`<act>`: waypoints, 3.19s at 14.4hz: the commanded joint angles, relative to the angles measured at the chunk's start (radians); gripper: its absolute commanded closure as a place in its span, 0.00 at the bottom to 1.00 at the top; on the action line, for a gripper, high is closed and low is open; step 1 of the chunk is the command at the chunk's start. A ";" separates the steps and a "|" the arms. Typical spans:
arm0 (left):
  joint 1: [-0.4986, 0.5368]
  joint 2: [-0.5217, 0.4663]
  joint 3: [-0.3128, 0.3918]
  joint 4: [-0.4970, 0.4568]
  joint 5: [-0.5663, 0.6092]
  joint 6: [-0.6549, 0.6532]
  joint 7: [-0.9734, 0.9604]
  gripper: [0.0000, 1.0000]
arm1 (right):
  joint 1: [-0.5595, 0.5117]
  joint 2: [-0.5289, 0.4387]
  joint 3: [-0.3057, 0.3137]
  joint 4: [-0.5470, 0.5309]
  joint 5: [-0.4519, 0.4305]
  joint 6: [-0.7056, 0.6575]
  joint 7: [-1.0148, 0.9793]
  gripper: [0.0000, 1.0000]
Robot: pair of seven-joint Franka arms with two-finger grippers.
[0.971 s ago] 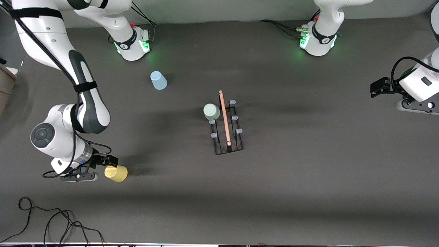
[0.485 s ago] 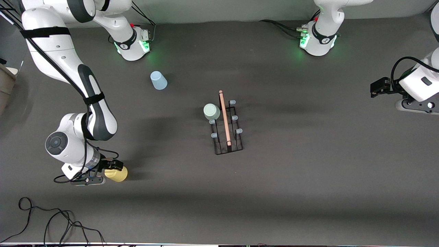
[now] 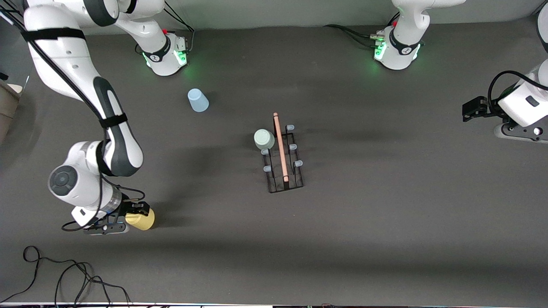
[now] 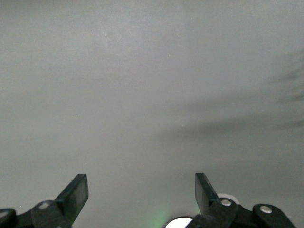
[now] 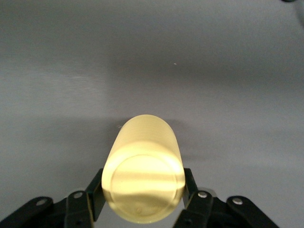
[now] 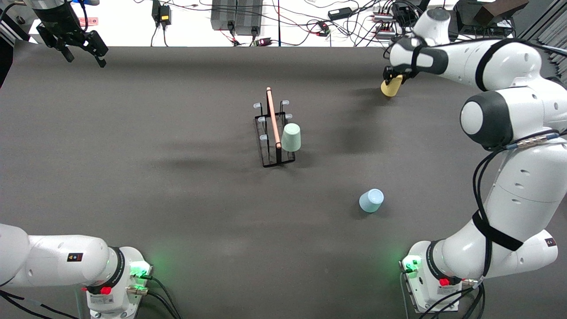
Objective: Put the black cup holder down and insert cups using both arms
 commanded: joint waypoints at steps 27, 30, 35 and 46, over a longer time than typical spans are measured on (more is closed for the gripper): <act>0.007 -0.001 -0.004 0.011 -0.010 -0.014 0.005 0.00 | 0.641 0.068 -0.007 0.441 -0.022 -0.364 1.127 0.00; 0.006 0.000 -0.004 0.011 -0.010 -0.012 0.005 0.00 | 0.638 -0.043 -0.010 0.436 -0.023 -0.491 1.122 0.00; 0.007 0.000 -0.004 0.014 -0.009 -0.017 0.000 0.00 | 0.633 -0.247 -0.084 0.357 -0.029 -0.715 0.859 0.00; 0.004 0.005 -0.005 0.014 -0.016 -0.009 -0.009 0.01 | -0.015 -0.628 0.048 0.022 -0.029 -0.734 0.043 0.00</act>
